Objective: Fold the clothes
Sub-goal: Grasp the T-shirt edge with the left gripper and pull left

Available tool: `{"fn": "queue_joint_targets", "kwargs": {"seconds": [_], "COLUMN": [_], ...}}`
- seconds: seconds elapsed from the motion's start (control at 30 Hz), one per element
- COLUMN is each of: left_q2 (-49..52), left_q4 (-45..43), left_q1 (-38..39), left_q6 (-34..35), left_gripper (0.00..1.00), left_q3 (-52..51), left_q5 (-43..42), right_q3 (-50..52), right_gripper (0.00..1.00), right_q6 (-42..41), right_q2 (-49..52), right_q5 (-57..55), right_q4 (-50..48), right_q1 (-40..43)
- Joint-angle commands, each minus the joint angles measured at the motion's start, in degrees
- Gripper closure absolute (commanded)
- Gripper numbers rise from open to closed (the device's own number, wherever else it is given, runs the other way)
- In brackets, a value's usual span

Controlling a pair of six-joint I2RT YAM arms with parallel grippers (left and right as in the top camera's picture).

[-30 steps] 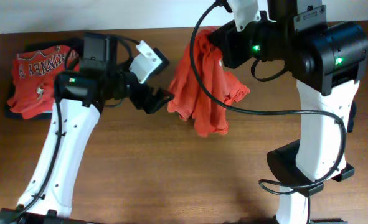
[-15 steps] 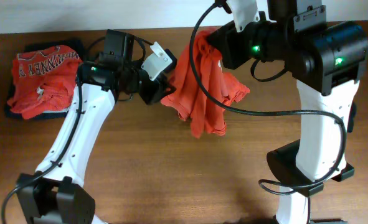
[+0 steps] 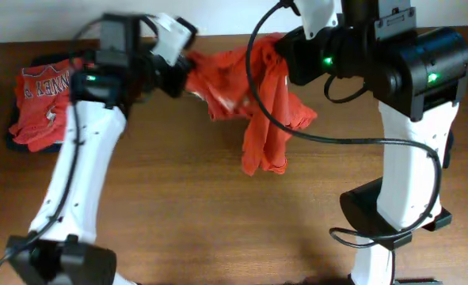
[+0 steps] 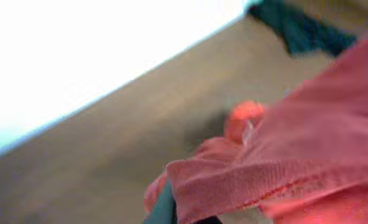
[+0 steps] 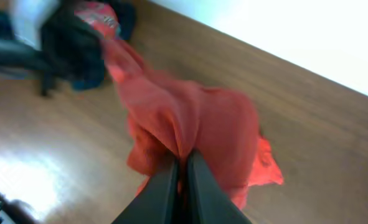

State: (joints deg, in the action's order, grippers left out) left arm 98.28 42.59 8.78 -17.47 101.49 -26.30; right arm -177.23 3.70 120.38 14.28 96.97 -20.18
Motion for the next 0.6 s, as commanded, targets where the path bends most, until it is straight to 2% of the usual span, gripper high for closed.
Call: {"fn": "queue_joint_targets", "kwargs": {"seconds": [0.0,0.3,0.57], "left_q2": [-6.3,-13.2,-14.8], "left_q4": [-0.4,-0.4,-0.6], "left_q1": [-1.7,-1.8,-1.8], "left_q6": [4.2,4.2,4.2], "left_gripper": [0.99,0.99,0.99], "left_q3": [6.3,8.3,8.3], "left_q5": [1.4,7.8,8.1], "right_q3": [-1.0,2.3,10.4], "right_gripper": [0.96,0.96,0.96], "right_q6": [0.5,0.6,2.0], "right_q2": [-1.9,-1.9,-1.9], "right_q5": [-2.3,-2.4,-2.4], "right_q4": [0.3,0.3,0.3], "right_q1": [2.3,5.8,6.8]}}
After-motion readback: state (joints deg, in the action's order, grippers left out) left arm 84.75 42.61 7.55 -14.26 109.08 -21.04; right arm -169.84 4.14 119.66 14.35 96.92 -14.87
